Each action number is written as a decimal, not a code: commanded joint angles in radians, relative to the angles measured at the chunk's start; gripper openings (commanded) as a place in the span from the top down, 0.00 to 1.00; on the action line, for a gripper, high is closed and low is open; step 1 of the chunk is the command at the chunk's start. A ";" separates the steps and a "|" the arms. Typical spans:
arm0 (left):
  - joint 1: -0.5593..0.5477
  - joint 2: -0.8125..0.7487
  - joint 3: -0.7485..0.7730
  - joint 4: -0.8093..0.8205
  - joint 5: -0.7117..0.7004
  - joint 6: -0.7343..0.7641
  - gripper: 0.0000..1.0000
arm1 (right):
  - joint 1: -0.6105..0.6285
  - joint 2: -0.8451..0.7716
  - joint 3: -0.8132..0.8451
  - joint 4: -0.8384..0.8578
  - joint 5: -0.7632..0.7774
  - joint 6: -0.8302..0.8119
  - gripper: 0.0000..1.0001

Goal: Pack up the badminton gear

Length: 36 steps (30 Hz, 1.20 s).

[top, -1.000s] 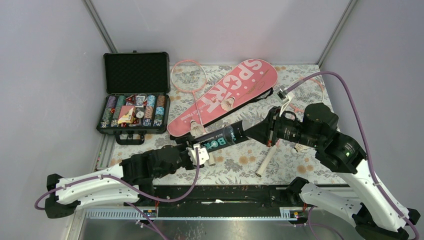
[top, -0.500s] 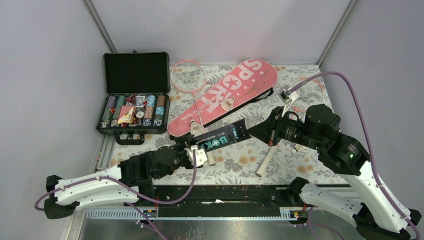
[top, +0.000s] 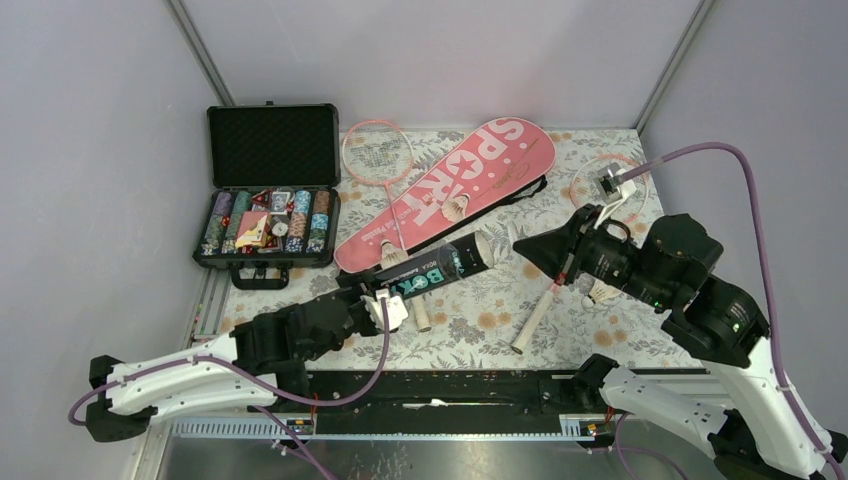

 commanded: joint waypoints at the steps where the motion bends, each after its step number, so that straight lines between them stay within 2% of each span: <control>1: 0.002 -0.027 0.016 0.041 -0.051 0.003 0.62 | -0.002 0.013 -0.042 -0.012 0.144 0.014 1.00; 7: 0.001 -0.058 -0.010 0.072 -0.155 -0.002 0.61 | -0.002 0.018 -0.218 0.022 0.385 0.060 1.00; 13: 0.002 -0.095 -0.029 0.115 -0.268 0.017 0.61 | -0.007 0.055 -0.437 0.138 0.529 0.118 1.00; 17: 0.001 -0.111 -0.033 0.124 -0.294 0.016 0.61 | -0.028 0.146 -0.557 0.248 0.524 0.192 1.00; 25: 0.000 -0.126 -0.028 0.125 -0.344 0.008 0.61 | -0.133 0.381 -0.679 0.408 0.550 0.360 1.00; 33: 0.000 -0.136 -0.027 0.125 -0.335 0.000 0.61 | -0.201 0.508 -0.666 0.404 0.496 0.452 1.00; 36: 0.000 -0.127 -0.025 0.124 -0.336 -0.002 0.60 | -0.222 0.530 -0.639 0.353 0.496 0.475 0.87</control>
